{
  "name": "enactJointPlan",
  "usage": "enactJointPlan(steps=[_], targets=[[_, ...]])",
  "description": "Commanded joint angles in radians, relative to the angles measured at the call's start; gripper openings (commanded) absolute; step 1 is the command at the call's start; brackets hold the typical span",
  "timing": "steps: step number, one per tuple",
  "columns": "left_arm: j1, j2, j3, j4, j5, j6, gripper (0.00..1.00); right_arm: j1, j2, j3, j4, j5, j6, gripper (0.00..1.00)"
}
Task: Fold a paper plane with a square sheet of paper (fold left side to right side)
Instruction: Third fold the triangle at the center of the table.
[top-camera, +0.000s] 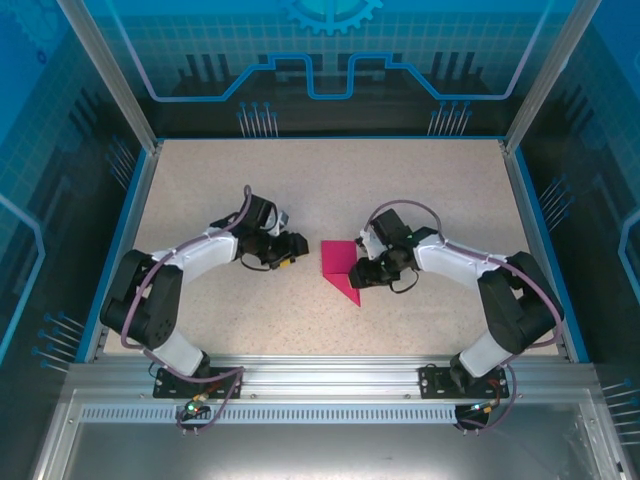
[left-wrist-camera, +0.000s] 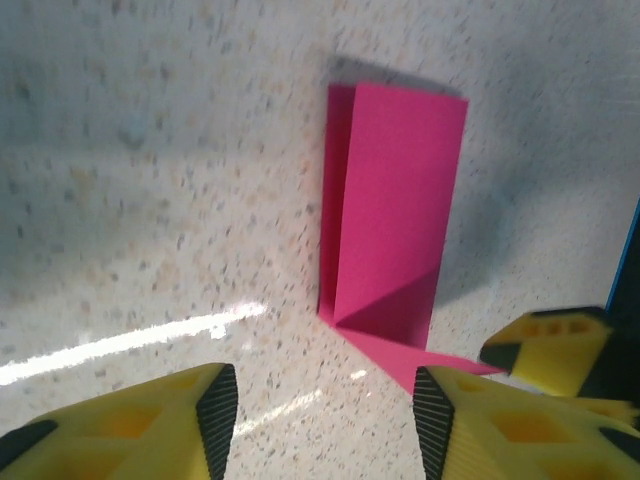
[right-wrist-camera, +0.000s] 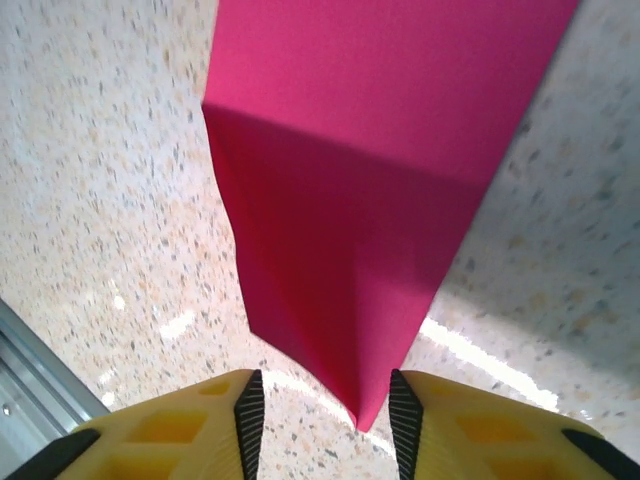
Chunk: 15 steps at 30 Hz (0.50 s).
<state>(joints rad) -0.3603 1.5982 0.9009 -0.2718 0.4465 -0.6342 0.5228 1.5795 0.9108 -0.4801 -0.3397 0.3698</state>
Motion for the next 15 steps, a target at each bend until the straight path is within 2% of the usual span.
enactJointPlan(steps=[1, 5, 8, 15], targets=[[-0.042, -0.017, -0.043, 0.054, 0.028, -0.072, 0.57, -0.018, 0.027, 0.044, -0.019, 0.004, -0.065, 0.47], [-0.074, 0.001, -0.052, 0.077, 0.021, -0.095, 0.58, -0.016, 0.077, 0.081, -0.012, -0.035, -0.086, 0.48], [-0.082, 0.014, -0.049, 0.089, 0.024, -0.107, 0.58, -0.017, 0.102, 0.095, -0.02, -0.031, -0.094, 0.45], [-0.105, 0.048, -0.015, 0.086, 0.027, -0.105, 0.6, -0.025, 0.114, 0.097, -0.029, -0.004, -0.1, 0.19]])
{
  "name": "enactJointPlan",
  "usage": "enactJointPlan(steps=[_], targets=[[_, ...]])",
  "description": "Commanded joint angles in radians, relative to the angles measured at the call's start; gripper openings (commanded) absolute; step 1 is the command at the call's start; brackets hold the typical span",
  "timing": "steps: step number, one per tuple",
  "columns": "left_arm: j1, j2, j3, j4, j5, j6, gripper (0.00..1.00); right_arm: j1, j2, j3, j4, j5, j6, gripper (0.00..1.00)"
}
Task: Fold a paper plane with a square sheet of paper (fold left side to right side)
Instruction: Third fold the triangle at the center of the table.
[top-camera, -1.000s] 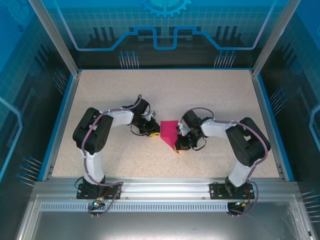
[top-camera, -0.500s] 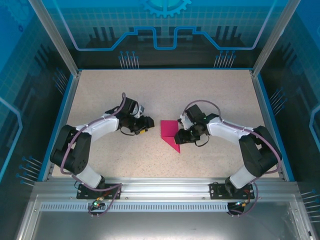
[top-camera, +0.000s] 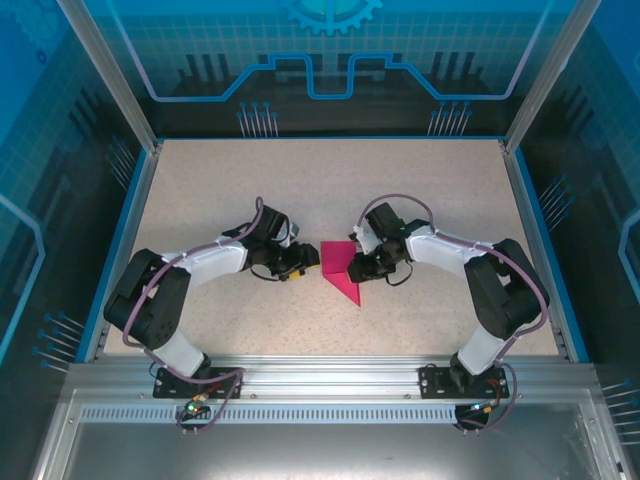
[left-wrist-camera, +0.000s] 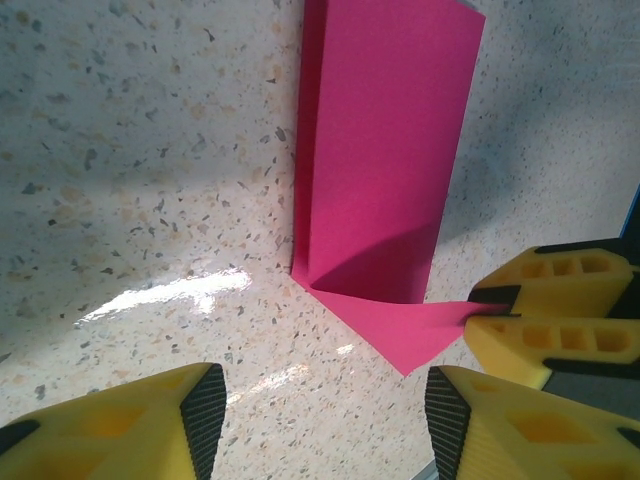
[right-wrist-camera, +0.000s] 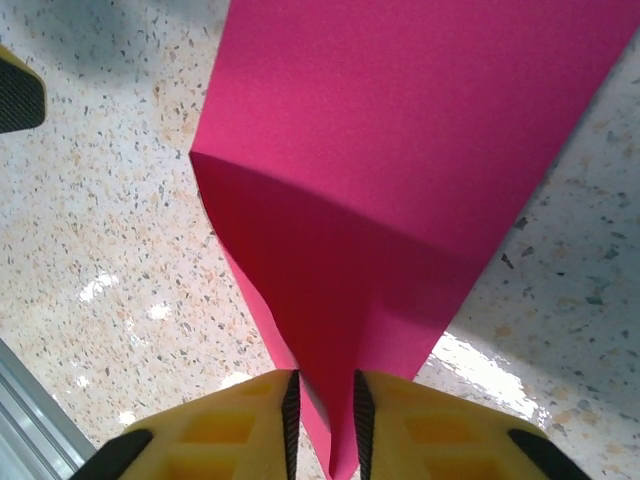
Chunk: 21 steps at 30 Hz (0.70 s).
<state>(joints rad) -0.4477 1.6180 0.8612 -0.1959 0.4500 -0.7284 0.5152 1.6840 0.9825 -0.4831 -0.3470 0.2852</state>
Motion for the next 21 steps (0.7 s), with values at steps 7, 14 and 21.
enactJointPlan(steps=[7, 14, 21], targets=[[-0.061, 0.084, 0.063, 0.035, 0.021, -0.028, 0.61, -0.042, 0.005, 0.018, -0.023, 0.008, -0.017, 0.09], [-0.094, 0.138, 0.114, 0.049, 0.02, -0.035, 0.59, -0.054, 0.011, 0.013, -0.019, -0.008, -0.021, 0.09], [-0.109, 0.181, 0.15, 0.061, 0.018, -0.042, 0.49, -0.057, 0.022, 0.009, -0.016, -0.011, -0.023, 0.09]])
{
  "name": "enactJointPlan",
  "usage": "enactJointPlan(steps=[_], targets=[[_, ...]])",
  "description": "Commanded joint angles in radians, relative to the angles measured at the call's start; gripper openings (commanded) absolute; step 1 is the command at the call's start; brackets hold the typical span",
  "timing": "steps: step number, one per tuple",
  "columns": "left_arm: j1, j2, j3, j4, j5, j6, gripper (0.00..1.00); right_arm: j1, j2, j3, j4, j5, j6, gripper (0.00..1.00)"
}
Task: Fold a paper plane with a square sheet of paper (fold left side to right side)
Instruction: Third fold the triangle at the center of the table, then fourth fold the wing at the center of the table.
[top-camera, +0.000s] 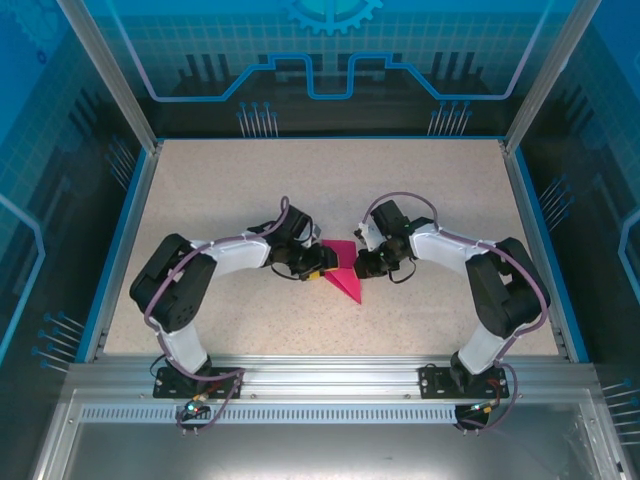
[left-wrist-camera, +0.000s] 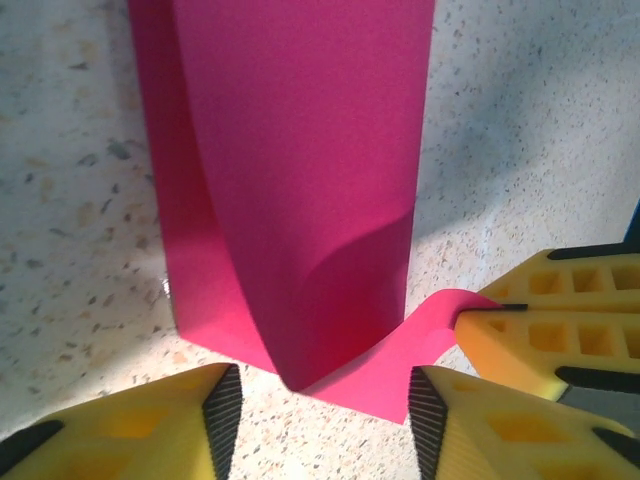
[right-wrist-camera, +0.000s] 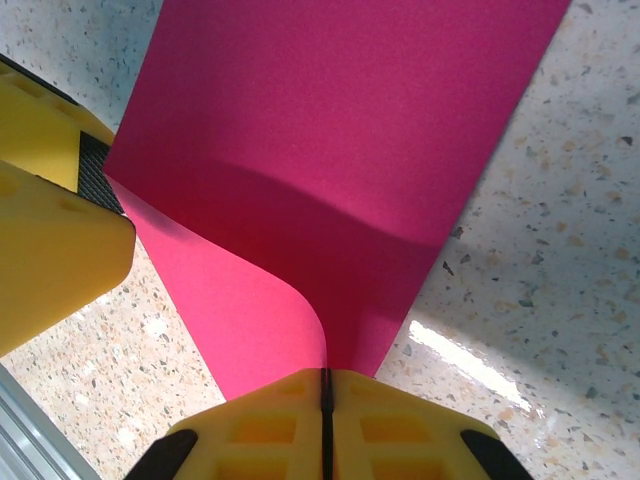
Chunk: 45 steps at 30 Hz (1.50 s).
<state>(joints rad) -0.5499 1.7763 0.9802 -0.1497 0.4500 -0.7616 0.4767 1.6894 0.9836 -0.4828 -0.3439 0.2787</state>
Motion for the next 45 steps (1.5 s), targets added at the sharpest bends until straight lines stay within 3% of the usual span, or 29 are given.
enactJointPlan(steps=[1, 6, 9, 13, 17, 22, 25, 32, 45], targets=[[-0.01, 0.029, 0.037, 0.014, 0.019, -0.008, 0.46, -0.018, 0.019, 0.007, -0.016, -0.016, -0.018, 0.09], [-0.016, 0.051, 0.058, 0.015, 0.017, -0.01, 0.3, -0.02, 0.021, 0.0, -0.01, -0.008, -0.013, 0.11], [-0.017, 0.052, 0.059, 0.015, 0.015, -0.012, 0.21, -0.024, 0.005, -0.008, -0.005, 0.009, -0.012, 0.18], [-0.02, 0.039, 0.054, 0.007, 0.007, -0.012, 0.16, -0.023, -0.051, -0.032, 0.002, 0.066, -0.013, 0.27], [-0.024, 0.026, 0.056, -0.004, 0.002, -0.019, 0.14, 0.015, -0.173, -0.089, 0.027, 0.187, -0.024, 0.35], [-0.027, 0.011, 0.061, -0.025, 0.001, -0.029, 0.13, 0.172, -0.3, -0.2, 0.099, 0.339, -0.033, 0.41], [-0.028, 0.008, 0.061, -0.036, -0.003, -0.028, 0.13, 0.29, -0.287, -0.229, 0.15, 0.45, -0.046, 0.46], [-0.027, 0.014, 0.076, -0.052, -0.004, -0.025, 0.13, 0.439, -0.191, -0.214, 0.209, 0.621, -0.082, 0.47], [-0.027, 0.02, 0.113, -0.096, -0.006, -0.004, 0.12, 0.473, -0.108, -0.188, 0.227, 0.711, -0.07, 0.43]])
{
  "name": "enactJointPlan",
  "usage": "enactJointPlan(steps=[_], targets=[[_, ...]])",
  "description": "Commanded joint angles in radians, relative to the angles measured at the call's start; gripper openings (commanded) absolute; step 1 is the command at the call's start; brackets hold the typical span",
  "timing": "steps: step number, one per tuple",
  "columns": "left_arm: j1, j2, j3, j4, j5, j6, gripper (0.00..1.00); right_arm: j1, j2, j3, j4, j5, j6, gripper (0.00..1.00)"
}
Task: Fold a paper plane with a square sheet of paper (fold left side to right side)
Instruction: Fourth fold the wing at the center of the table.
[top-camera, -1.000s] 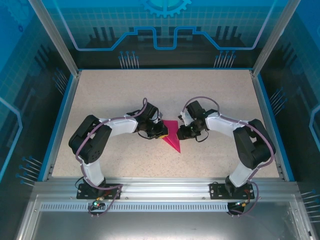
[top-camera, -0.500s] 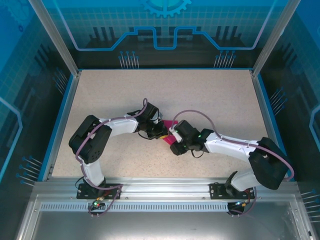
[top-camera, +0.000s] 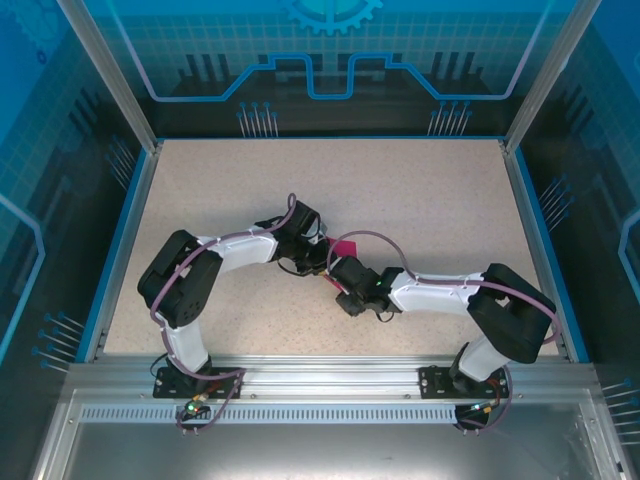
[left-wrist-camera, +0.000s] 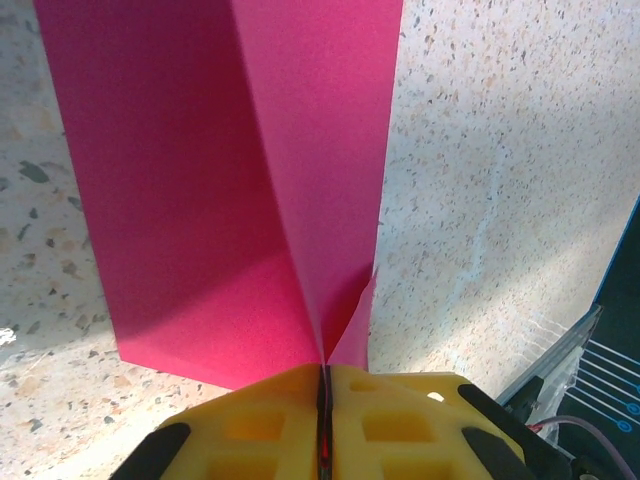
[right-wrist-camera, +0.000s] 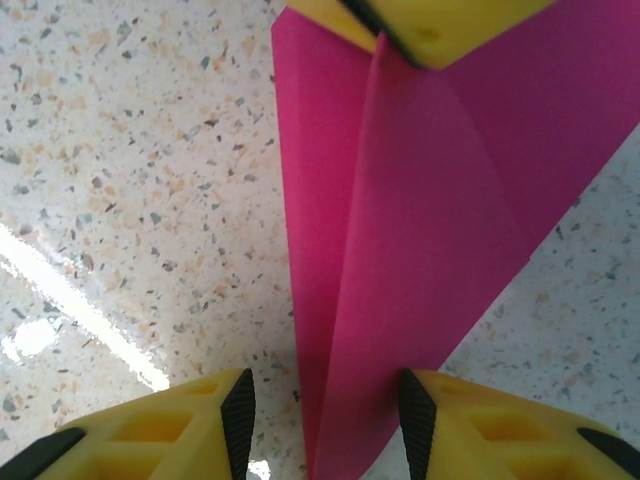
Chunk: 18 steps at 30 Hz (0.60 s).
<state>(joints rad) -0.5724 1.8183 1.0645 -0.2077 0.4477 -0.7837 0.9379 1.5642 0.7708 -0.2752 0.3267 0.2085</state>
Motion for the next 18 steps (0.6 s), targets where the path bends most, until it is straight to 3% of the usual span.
enactJointPlan(steps=[1, 7, 18], targets=[[-0.004, -0.02, 0.029, -0.039, -0.004, 0.018, 0.12, 0.011, 0.021, 0.028, 0.017, 0.043, 0.004, 0.42], [-0.004, -0.014, 0.037, -0.046, -0.001, 0.023, 0.12, -0.006, 0.025, 0.03, 0.023, 0.041, 0.016, 0.36], [-0.004, -0.016, 0.062, -0.069, 0.002, 0.039, 0.15, -0.021, 0.046, 0.006, 0.033, 0.015, 0.003, 0.15]])
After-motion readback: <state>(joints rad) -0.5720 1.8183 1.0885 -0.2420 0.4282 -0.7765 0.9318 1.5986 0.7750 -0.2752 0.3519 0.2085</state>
